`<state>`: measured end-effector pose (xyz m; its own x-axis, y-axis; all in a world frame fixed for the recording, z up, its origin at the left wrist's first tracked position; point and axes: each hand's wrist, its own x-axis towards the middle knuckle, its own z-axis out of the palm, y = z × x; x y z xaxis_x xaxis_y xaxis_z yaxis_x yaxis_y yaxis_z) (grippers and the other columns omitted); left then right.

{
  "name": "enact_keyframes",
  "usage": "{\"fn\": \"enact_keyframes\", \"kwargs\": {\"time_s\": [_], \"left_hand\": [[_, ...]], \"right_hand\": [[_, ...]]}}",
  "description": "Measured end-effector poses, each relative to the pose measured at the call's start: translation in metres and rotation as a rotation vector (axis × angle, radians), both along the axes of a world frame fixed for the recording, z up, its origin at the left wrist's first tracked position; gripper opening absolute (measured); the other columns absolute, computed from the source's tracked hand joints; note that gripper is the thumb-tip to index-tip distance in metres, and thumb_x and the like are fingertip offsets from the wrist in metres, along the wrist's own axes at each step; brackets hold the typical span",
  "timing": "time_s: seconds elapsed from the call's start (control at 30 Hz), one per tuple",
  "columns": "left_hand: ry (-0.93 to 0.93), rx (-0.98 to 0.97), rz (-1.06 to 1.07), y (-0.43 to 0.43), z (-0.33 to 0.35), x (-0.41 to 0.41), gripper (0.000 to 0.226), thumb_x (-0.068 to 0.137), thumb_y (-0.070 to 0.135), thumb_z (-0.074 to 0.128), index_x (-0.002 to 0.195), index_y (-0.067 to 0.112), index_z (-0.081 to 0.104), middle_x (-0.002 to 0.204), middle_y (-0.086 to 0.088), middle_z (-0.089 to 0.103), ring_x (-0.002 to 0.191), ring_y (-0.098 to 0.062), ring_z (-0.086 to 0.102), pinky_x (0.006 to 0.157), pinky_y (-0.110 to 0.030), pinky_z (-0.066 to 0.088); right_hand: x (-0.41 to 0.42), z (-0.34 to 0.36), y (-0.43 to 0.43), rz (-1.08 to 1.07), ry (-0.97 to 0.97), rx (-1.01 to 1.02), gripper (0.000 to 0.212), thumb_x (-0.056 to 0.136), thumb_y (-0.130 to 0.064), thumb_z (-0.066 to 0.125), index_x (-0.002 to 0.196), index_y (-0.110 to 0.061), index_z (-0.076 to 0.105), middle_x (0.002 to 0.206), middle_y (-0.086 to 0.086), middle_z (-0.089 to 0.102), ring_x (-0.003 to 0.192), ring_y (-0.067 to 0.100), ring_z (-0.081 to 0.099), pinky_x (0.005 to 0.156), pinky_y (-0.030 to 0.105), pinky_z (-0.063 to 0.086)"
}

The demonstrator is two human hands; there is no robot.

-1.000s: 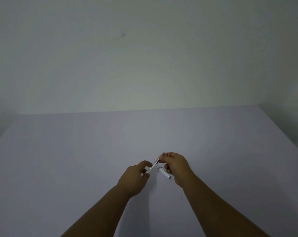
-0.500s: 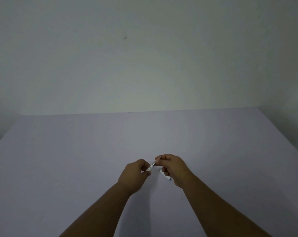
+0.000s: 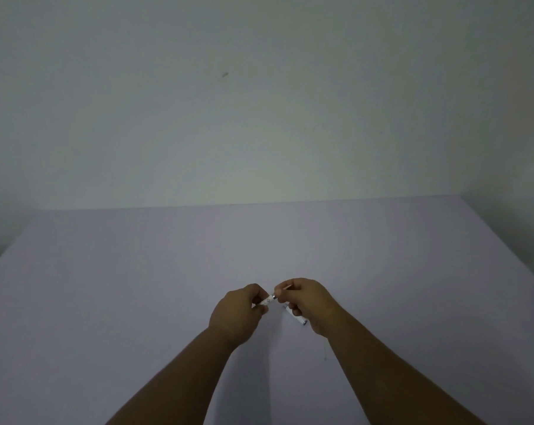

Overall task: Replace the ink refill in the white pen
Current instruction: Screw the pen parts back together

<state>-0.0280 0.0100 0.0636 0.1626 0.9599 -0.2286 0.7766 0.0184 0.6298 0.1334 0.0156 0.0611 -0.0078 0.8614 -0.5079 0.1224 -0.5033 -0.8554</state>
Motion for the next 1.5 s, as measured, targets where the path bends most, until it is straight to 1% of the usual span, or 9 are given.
{"fn": "enact_keyframes", "kwargs": {"time_s": [0.2,0.37,0.53,0.67,0.83,1.0,1.13,1.27,1.5], "left_hand": [[0.009,0.019,-0.030,-0.001,0.004,0.000,0.010,0.088,0.024,0.060,0.096,0.023,0.066,0.096,0.004,0.071,0.077,-0.015,0.059,0.066,-0.026,0.046],[0.039,0.015,-0.028,-0.001,0.006,-0.003,0.009,0.088,0.024,0.060,0.095,0.026,0.065,0.096,0.004,0.071,0.082,-0.017,0.062,0.072,-0.031,0.050],[0.029,0.032,-0.046,-0.003,0.008,0.000,0.011,0.088,0.024,0.060,0.096,0.025,0.066,0.096,0.005,0.071,0.079,-0.014,0.060,0.071,-0.028,0.048],[0.042,0.031,-0.036,-0.001,0.008,0.000,0.011,0.088,0.026,0.061,0.098,0.025,0.066,0.098,0.004,0.071,0.086,-0.017,0.063,0.076,-0.032,0.052],[0.036,0.032,-0.044,-0.001,0.007,-0.001,0.009,0.087,0.025,0.061,0.095,0.025,0.066,0.094,0.006,0.071,0.079,-0.014,0.061,0.071,-0.029,0.049],[0.026,0.025,-0.026,0.001,0.007,-0.003,0.010,0.086,0.025,0.062,0.095,0.026,0.066,0.091,0.007,0.069,0.079,-0.014,0.060,0.070,-0.028,0.047],[0.026,0.023,-0.051,0.000,0.008,-0.001,0.011,0.086,0.025,0.061,0.096,0.026,0.066,0.096,0.007,0.071,0.078,-0.013,0.059,0.069,-0.026,0.046],[0.035,0.019,-0.038,0.001,0.008,-0.002,0.011,0.086,0.025,0.062,0.096,0.026,0.067,0.098,0.005,0.072,0.081,-0.016,0.062,0.072,-0.029,0.049],[0.041,0.024,-0.046,0.000,0.010,-0.001,0.011,0.086,0.026,0.062,0.096,0.026,0.066,0.098,0.005,0.072,0.083,-0.016,0.063,0.072,-0.029,0.049]], "right_hand": [[-0.002,0.003,0.000,0.025,-0.154,-0.051,0.033,0.081,-0.042,0.068,0.081,-0.009,0.061,0.071,0.002,0.059,0.056,0.013,0.042,0.054,0.023,0.038],[-0.001,0.003,0.000,0.039,-0.077,0.018,0.006,0.084,-0.020,0.065,0.083,-0.016,0.070,0.082,0.004,0.064,0.065,0.013,0.049,0.062,0.026,0.043],[-0.002,0.004,0.002,0.067,-0.251,-0.055,0.039,0.082,-0.047,0.063,0.080,-0.009,0.068,0.069,0.002,0.062,0.059,0.014,0.048,0.059,0.025,0.041],[0.001,0.003,0.003,0.081,-0.098,0.008,0.008,0.082,-0.021,0.067,0.076,-0.019,0.071,0.080,0.002,0.065,0.069,0.014,0.051,0.067,0.028,0.045],[0.000,0.005,0.008,0.101,-0.267,-0.129,0.039,0.077,-0.049,0.069,0.065,-0.011,0.064,0.068,0.004,0.061,0.061,0.018,0.048,0.062,0.030,0.041],[0.008,0.003,0.006,0.055,0.014,-0.031,0.003,0.081,-0.014,0.069,0.079,-0.012,0.070,0.075,0.006,0.063,0.061,0.013,0.051,0.059,0.023,0.044],[0.004,0.002,0.009,0.067,-0.166,-0.122,0.030,0.081,-0.037,0.069,0.067,-0.011,0.066,0.062,0.001,0.059,0.053,0.012,0.046,0.054,0.022,0.040],[0.007,0.002,0.007,0.076,-0.020,-0.021,0.002,0.081,-0.016,0.069,0.079,-0.015,0.069,0.075,0.003,0.064,0.062,0.012,0.050,0.061,0.023,0.045],[0.007,0.005,0.010,0.086,-0.164,-0.098,0.026,0.080,-0.036,0.070,0.075,-0.010,0.067,0.064,0.000,0.059,0.058,0.012,0.048,0.061,0.024,0.043]]}}
